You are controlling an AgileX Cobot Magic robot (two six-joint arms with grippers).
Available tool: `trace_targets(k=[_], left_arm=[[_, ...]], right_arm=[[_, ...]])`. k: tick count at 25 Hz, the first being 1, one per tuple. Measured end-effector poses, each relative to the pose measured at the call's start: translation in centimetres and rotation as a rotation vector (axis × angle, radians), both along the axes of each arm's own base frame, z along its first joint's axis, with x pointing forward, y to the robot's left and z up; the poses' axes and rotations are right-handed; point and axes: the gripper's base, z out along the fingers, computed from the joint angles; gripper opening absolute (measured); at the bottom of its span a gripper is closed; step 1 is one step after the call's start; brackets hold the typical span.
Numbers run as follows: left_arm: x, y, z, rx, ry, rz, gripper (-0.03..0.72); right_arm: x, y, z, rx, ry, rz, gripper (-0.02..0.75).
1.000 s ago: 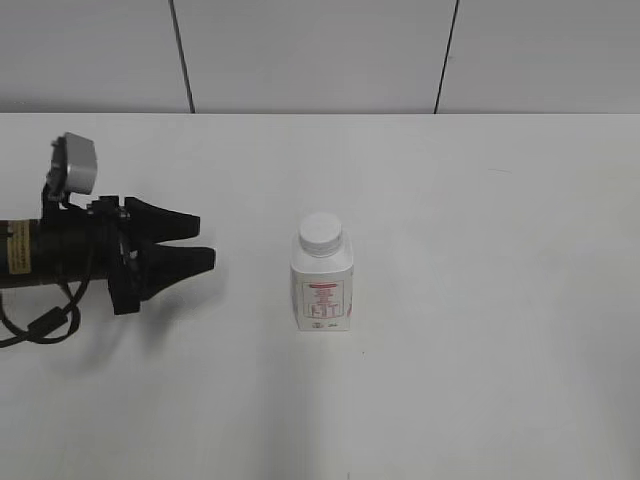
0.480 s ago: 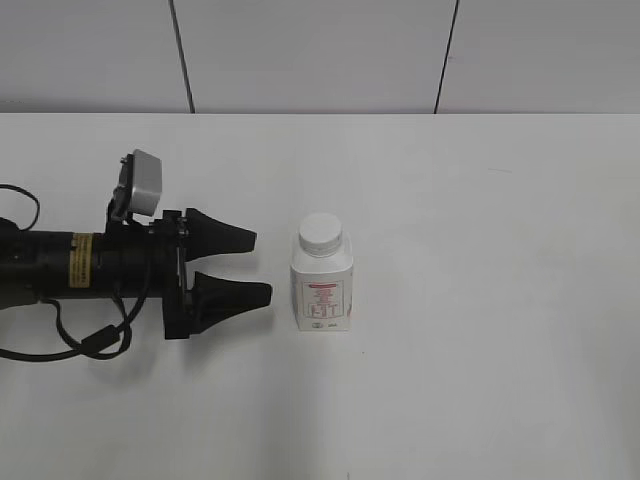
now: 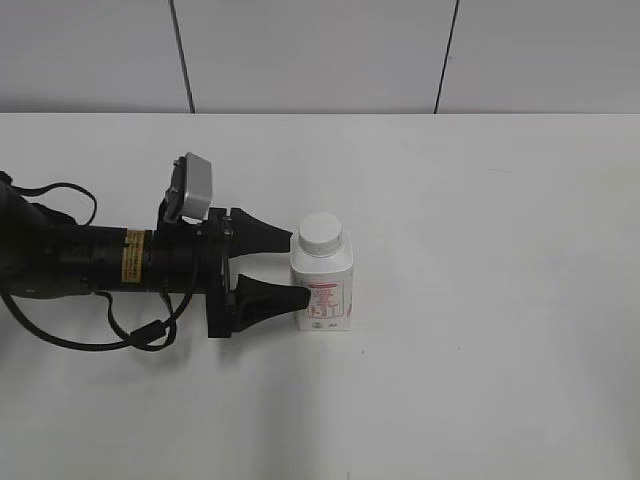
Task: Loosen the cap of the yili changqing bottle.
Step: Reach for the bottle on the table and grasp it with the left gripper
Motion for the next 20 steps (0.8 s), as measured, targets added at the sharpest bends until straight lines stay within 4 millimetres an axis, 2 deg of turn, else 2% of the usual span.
trace_targets(k=[11,14,20], left_arm=[[0.3,-2.3,-1.0,0.005,0.000,-0.023,0.585],[0.3,-2.3,-1.2,0.010,0.004,-0.017,0.536],[0.3,-2.4,-1.2,0.005,0.003,-0.019,0.378]], right_arm=[[0.0,0.0,0.0,0.000,0.000,0.000,0.545],[0.0,0.0,0.0,0.000,0.000,0.000,0.545],[0.0,0.0,0.0,0.000,0.000,0.000,0.545]])
